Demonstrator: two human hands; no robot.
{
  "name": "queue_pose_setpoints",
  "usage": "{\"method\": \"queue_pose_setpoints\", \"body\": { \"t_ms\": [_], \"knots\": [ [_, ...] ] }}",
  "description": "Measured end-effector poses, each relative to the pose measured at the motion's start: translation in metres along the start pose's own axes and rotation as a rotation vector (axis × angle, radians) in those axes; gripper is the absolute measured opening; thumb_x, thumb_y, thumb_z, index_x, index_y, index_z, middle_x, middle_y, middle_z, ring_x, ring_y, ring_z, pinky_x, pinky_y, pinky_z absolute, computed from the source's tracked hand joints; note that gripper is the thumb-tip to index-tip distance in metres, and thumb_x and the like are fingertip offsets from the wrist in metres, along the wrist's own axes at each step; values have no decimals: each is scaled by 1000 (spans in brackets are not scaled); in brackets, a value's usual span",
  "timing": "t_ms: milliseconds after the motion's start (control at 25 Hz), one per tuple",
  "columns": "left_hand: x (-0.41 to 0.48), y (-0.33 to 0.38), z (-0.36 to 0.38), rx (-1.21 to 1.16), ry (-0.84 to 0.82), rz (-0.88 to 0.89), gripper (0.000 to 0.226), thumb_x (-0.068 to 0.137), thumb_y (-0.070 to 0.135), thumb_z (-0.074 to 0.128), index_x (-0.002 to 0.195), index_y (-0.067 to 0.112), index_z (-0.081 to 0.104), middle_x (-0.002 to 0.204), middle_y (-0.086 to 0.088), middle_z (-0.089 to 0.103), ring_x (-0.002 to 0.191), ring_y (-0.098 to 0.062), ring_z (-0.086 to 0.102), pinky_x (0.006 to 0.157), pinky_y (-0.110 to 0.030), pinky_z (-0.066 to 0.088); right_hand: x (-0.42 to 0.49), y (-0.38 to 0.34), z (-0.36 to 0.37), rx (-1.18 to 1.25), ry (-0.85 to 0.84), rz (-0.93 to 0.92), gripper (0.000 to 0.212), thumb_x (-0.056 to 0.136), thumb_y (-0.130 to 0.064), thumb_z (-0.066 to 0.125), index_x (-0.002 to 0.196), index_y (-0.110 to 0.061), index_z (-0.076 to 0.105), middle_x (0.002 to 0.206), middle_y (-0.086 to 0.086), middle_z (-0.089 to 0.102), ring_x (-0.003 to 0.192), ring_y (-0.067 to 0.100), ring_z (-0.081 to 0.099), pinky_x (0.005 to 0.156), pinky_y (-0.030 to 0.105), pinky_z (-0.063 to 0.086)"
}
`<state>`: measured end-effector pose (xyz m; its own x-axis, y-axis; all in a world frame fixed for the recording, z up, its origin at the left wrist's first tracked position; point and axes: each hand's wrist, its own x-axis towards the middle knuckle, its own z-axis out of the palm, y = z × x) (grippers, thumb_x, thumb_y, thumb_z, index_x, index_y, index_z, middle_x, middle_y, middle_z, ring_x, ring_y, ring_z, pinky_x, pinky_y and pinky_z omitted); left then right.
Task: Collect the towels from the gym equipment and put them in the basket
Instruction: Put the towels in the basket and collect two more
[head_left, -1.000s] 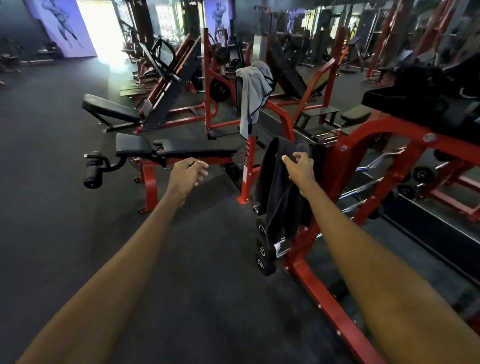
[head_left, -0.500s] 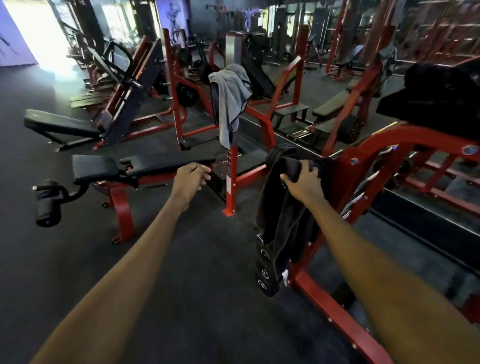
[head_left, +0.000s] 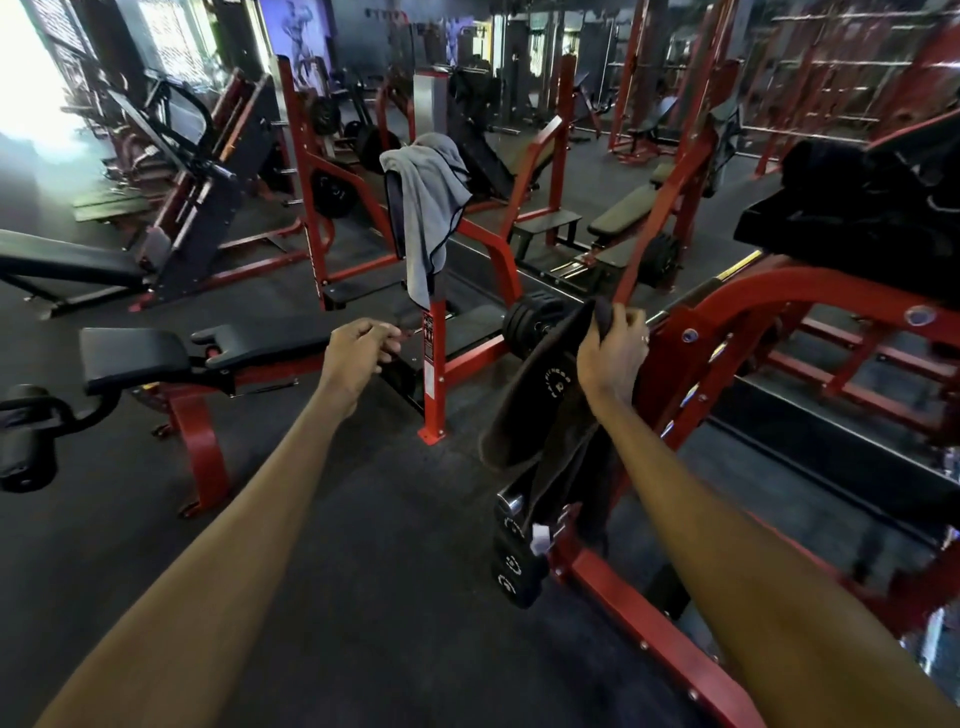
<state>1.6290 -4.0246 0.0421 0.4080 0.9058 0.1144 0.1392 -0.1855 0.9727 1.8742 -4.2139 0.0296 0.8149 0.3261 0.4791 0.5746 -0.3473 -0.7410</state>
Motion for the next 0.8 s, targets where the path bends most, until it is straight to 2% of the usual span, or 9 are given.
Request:
{"method": "queue_pose_setpoints", "body": {
  "t_ms": [120, 200, 320, 400, 440, 520, 560, 640, 800],
  "knots": [
    [0, 2, 0, -10, 9, 5, 22, 96, 19, 51, 85, 18, 70, 76, -1, 69, 67, -11, 57, 58, -23, 42, 28, -55, -6, 509, 54, 316, 39, 98, -37, 43, 119, -15, 67, 112, 5, 70, 106, 24, 64, 92, 37, 51],
    [3, 5, -3, -9, 27, 4, 23, 97, 20, 51, 85, 18, 70, 77, -1, 68, 66, -11, 57, 58, -22, 42, 47, -89, -4, 778, 5, 459, 35, 99, -36, 46, 115, -15, 70, 108, 6, 72, 103, 24, 67, 97, 40, 53],
    [11, 5, -14, -13, 72, 16, 24, 99, 19, 50, 86, 17, 70, 77, -2, 68, 64, -9, 58, 56, -19, 44, 52, -136, 6, 968, -163, 439, 31, 98, -37, 50, 100, -13, 69, 104, 11, 72, 101, 31, 69, 98, 51, 55],
    [18, 7, -23, -9, 93, 25, 23, 99, 17, 51, 88, 13, 70, 78, -3, 68, 62, -7, 58, 52, -15, 44, 49, -166, 17, 1103, -282, 396, 41, 94, -39, 54, 106, -3, 69, 99, 17, 69, 95, 36, 71, 91, 53, 59],
    [23, 7, -27, -6, 99, 22, 23, 99, 16, 51, 87, 12, 70, 78, -3, 68, 62, -8, 59, 52, -14, 44, 45, -181, 21, 1165, -339, 386, 48, 94, -40, 54, 112, 2, 68, 95, 18, 67, 86, 34, 72, 82, 49, 62],
    [42, 1, -41, -17, 103, 7, 25, 99, 16, 51, 82, 15, 70, 78, -4, 69, 65, -13, 63, 58, -19, 49, 40, -208, 38, 1224, -434, 420, 47, 100, -37, 50, 118, 4, 66, 86, 16, 66, 67, 27, 69, 61, 35, 60],
    [54, -3, -49, -31, 102, 2, 26, 98, 17, 53, 80, 16, 70, 77, -5, 70, 68, -17, 65, 64, -25, 51, 37, -218, 51, 1226, -462, 443, 45, 102, -34, 48, 119, 4, 66, 83, 14, 66, 61, 24, 68, 56, 32, 57],
    [81, -12, -68, -28, 110, -5, 23, 95, 21, 55, 78, 18, 71, 77, -7, 72, 70, -19, 66, 70, -34, 52, 34, -230, 83, 1212, -476, 494, 41, 101, -29, 49, 118, 5, 67, 81, 15, 64, 56, 23, 65, 52, 30, 55],
    [139, -28, -101, 4, 98, 25, 21, 95, 20, 55, 81, 18, 69, 77, -4, 69, 66, -13, 58, 59, -26, 44, 33, -226, 166, 1097, -409, 623, 23, 94, -26, 57, 96, -5, 65, 73, 12, 63, 52, 25, 65, 50, 32, 56]
  ]
}}
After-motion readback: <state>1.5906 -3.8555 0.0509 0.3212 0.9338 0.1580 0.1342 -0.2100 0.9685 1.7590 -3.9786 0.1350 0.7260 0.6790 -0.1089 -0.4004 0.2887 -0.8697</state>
